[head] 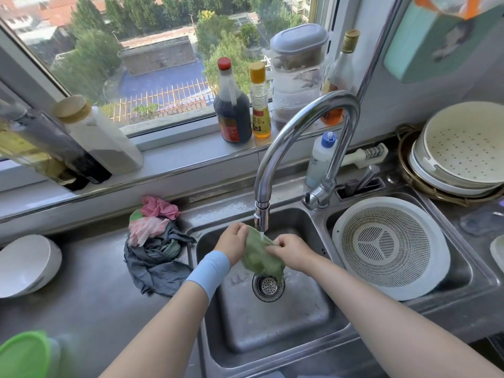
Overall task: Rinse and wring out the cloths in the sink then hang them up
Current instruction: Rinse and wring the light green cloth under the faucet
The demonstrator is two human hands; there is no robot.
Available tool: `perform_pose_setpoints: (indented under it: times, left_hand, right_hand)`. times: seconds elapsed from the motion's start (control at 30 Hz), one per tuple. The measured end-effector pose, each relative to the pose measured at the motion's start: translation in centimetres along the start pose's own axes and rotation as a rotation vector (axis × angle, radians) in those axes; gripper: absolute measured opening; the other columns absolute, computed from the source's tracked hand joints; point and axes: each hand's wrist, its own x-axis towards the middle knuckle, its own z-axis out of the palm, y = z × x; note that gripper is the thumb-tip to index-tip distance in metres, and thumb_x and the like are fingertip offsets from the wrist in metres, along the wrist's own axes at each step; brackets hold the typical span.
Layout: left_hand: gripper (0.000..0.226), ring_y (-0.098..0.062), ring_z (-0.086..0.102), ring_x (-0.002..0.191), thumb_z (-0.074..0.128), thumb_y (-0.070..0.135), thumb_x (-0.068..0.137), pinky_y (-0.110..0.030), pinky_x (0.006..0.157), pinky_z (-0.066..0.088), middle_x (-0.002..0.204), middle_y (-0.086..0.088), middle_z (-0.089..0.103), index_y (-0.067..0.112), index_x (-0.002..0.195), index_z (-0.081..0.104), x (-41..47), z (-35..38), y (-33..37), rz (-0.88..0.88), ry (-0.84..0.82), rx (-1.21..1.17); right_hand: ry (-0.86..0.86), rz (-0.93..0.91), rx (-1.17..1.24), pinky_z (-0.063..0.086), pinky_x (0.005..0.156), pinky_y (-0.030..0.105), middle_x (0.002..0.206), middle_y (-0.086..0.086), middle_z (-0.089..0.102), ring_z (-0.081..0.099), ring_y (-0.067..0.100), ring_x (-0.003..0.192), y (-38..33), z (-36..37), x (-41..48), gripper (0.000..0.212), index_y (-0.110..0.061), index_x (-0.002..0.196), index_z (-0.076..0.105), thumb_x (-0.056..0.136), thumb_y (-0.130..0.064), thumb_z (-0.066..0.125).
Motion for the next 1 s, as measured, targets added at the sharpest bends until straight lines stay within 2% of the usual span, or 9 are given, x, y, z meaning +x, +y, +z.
perform_pose_setpoints:
  times: [0.1,0.2,0.33,0.43,0.5,0.6,0.8,0.9,1.0]
  left_hand:
    - [0.022,-0.017,0.058,0.082,0.047,0.043,0.095,-0.034,0.071,0.047,0.092,-0.001,0.065,0.026,0.091,0.060,-0.3,-0.1,1.1,-0.054,0.032,-0.140]
    - [0.018,-0.013,0.061,0.068,0.061,0.036,0.087,-0.030,0.062,0.051,0.079,-0.001,0.064,0.022,0.078,0.055,-0.6,-0.4,1.2,-0.033,-0.010,-0.256]
    - [0.013,-0.021,0.066,0.062,0.058,0.021,0.096,-0.031,0.054,0.052,0.077,-0.009,0.066,0.016,0.086,0.052,-1.4,0.8,1.1,-0.177,-0.108,-0.548]
    - [0.016,-0.020,0.060,0.065,0.056,0.024,0.099,-0.032,0.061,0.053,0.080,-0.008,0.060,0.013,0.094,0.047,-1.8,2.1,0.9,-0.192,-0.084,-0.690]
    - [0.023,-0.020,0.066,0.073,0.056,0.032,0.099,-0.032,0.064,0.055,0.093,-0.010,0.066,0.012,0.108,0.051,-2.1,2.7,0.7,-0.226,-0.062,-0.746]
    - [0.027,-0.020,0.073,0.089,0.049,0.034,0.102,-0.032,0.071,0.057,0.105,-0.011,0.074,0.015,0.117,0.059,-2.4,3.4,0.6,-0.239,-0.121,-0.765]
    - [0.017,-0.024,0.069,0.081,0.071,0.006,0.086,-0.041,0.081,0.060,0.094,-0.015,0.074,0.002,0.102,0.069,-2.5,3.6,-0.2,-0.185,0.099,-0.646]
    - [0.016,-0.028,0.069,0.087,0.070,0.015,0.088,-0.048,0.087,0.057,0.102,-0.019,0.072,0.008,0.101,0.064,-2.4,4.1,-0.5,-0.182,0.132,-0.600]
    - [0.027,-0.027,0.071,0.087,0.063,0.038,0.091,-0.044,0.081,0.057,0.101,-0.014,0.073,0.016,0.107,0.063,-2.3,4.5,-0.4,-0.259,-0.041,-0.575]
  right_hand:
    - [-0.035,0.016,-0.022,0.045,0.064,0.029,0.070,-0.001,0.065,0.055,0.015,0.066,0.8,-0.4,-0.2,0.019,-0.017,0.072,0.068,0.090,-0.023,0.067]
    - [0.025,0.049,0.204,0.046,0.058,0.028,0.079,0.014,0.070,0.059,0.021,0.064,-0.7,-0.2,-0.6,0.021,-0.019,0.085,0.070,0.098,-0.020,0.053]
    - [-0.006,0.039,0.471,0.055,0.076,0.050,0.105,0.018,0.069,0.065,0.036,0.091,-4.1,1.5,-1.0,0.023,-0.016,0.111,0.064,0.099,-0.021,0.044]
    - [-0.115,0.059,0.653,0.039,0.052,0.034,0.090,0.019,0.058,0.053,0.026,0.068,-5.5,2.6,-1.3,0.020,-0.014,0.097,0.061,0.092,-0.028,0.048]
    - [-0.087,0.049,0.575,0.044,0.055,0.034,0.087,0.018,0.062,0.057,0.026,0.068,-5.8,2.7,-1.1,0.031,-0.012,0.093,0.065,0.093,-0.040,0.052]
    - [0.063,0.041,0.292,0.051,0.079,0.033,0.098,0.008,0.073,0.067,0.024,0.091,-5.6,2.7,-0.8,0.043,-0.016,0.099,0.073,0.093,-0.055,0.054]
    - [0.094,0.062,0.202,0.044,0.074,0.031,0.094,0.010,0.069,0.060,0.025,0.087,-4.5,1.6,-0.2,0.035,-0.011,0.098,0.071,0.100,-0.034,0.045]
    - [0.097,0.151,0.508,0.047,0.069,0.028,0.090,0.012,0.064,0.061,0.023,0.077,-4.6,1.6,-0.3,0.034,-0.007,0.105,0.063,0.105,-0.028,0.037]
    - [-0.058,0.157,0.969,0.051,0.053,0.030,0.073,0.014,0.057,0.060,0.023,0.059,-5.3,2.0,-1.4,0.019,-0.008,0.092,0.050,0.104,-0.006,0.036]
